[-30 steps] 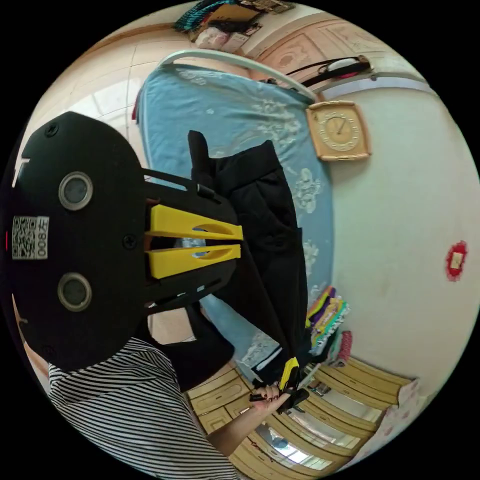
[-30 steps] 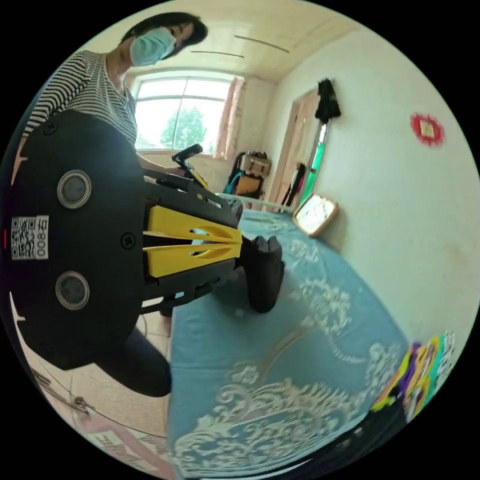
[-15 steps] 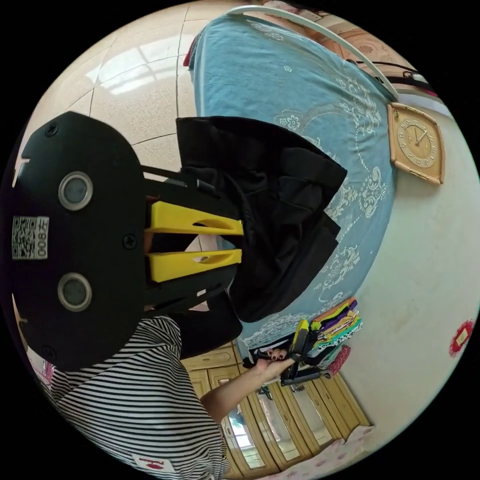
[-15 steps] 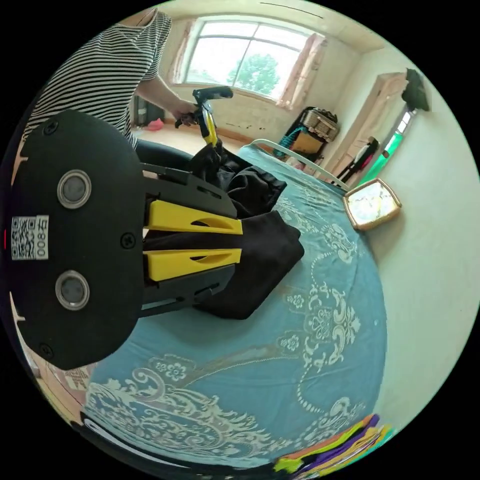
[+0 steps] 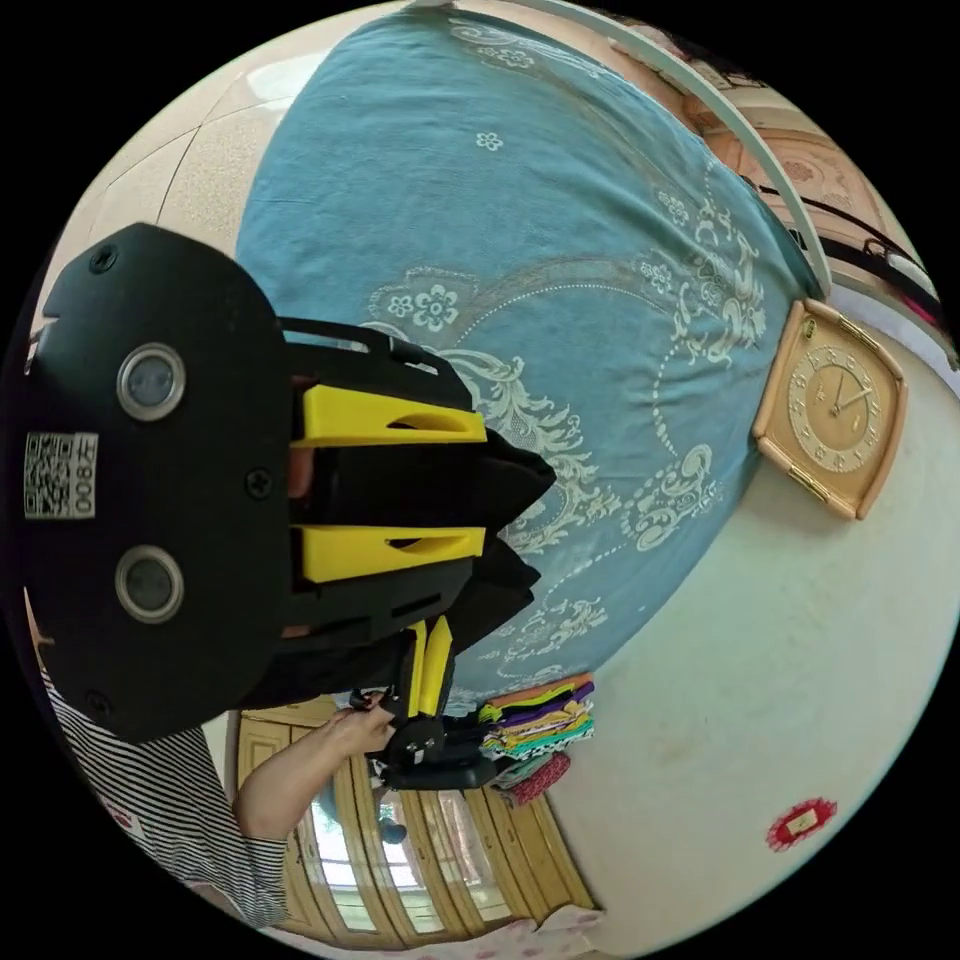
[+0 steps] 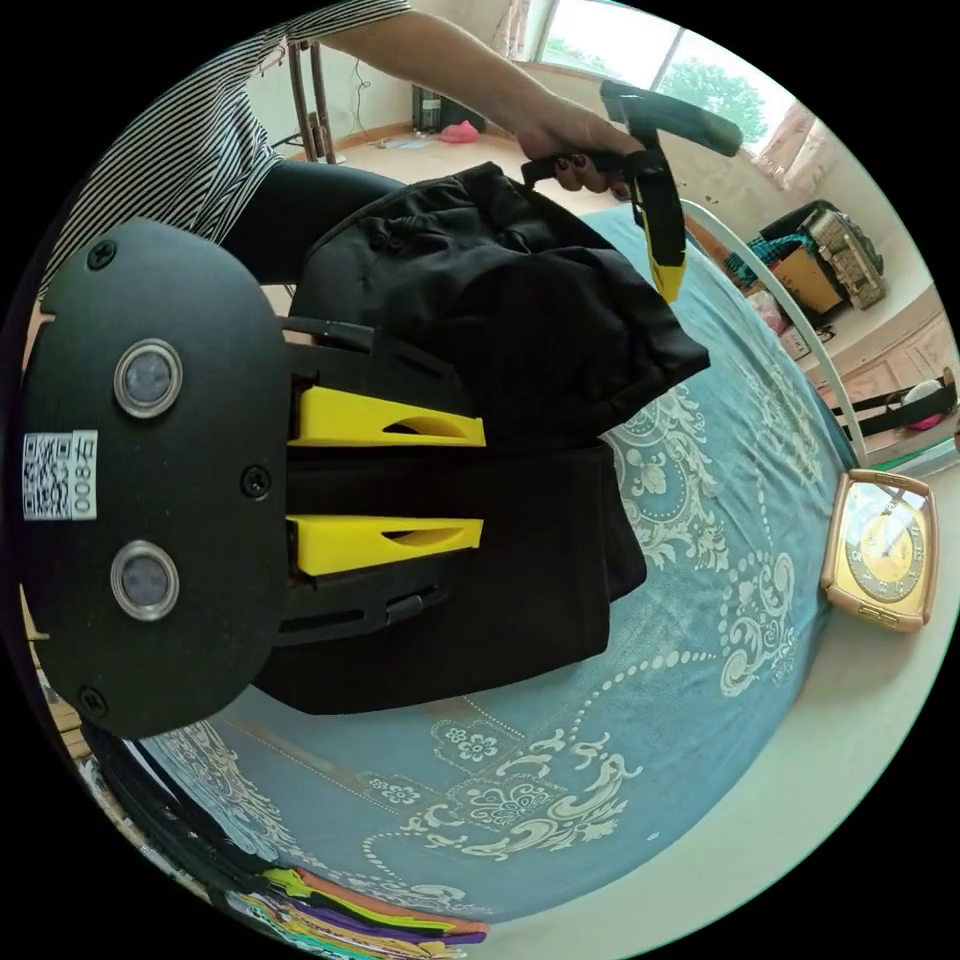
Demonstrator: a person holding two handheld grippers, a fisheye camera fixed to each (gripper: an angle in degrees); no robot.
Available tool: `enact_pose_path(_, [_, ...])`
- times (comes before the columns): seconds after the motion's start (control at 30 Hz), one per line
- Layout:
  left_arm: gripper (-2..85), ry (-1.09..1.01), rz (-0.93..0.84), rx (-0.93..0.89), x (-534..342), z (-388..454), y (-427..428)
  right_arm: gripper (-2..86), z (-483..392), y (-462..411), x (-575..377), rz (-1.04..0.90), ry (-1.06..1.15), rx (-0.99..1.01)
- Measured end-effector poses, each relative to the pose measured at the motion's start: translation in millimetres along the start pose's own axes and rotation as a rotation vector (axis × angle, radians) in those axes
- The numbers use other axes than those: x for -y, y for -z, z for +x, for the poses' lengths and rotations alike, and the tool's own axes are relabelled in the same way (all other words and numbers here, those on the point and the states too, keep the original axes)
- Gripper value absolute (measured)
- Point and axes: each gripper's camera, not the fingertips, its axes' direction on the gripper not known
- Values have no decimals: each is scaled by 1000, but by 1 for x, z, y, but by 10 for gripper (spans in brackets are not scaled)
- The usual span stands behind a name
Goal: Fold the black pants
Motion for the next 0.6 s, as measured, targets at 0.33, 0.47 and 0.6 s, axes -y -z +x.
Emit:
enact_pose_path(0.33, [28,-18,-95,-1,-31,-2,-76,34,9,-30,-28,1,-45,3])
enact_pose_path(0.47, [18,-35,-8,-101,-65,-1,-55,26,41,-3,-65,132,-125,176])
enact_pose_path(0.6, [15,-57,37,-145,-96,5,-40,22,84,32,-127,253,-230,229])
